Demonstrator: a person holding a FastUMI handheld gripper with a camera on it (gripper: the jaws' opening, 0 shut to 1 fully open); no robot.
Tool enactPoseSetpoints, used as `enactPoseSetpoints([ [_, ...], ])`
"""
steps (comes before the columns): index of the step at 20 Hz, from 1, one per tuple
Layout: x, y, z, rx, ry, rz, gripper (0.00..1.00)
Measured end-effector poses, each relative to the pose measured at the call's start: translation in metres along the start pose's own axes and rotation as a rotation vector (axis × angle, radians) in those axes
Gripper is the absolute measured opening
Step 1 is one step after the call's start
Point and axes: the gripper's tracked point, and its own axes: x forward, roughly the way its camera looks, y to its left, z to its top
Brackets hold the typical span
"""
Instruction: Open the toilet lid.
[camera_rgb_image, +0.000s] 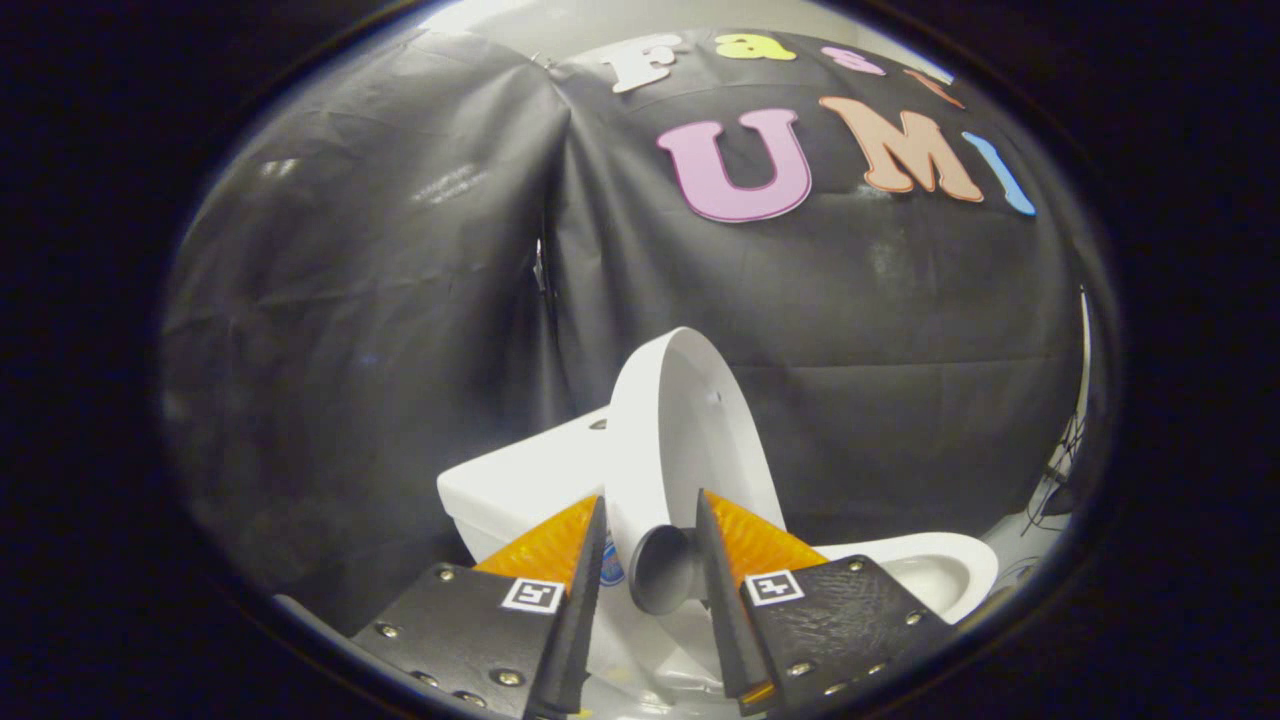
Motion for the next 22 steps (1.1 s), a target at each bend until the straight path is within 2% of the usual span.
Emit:
enactPoseSetpoints([
  [12, -0.006, -0.011, 0.007, 0.067, -0.048, -0.008, 0.51],
  [19, -0.018, -0.011, 0.025, 0.066, -0.105, 0.013, 0.51],
  [22, -0.032, -0.014, 0.045, 0.080, -0.166, 0.021, 0.51],
])
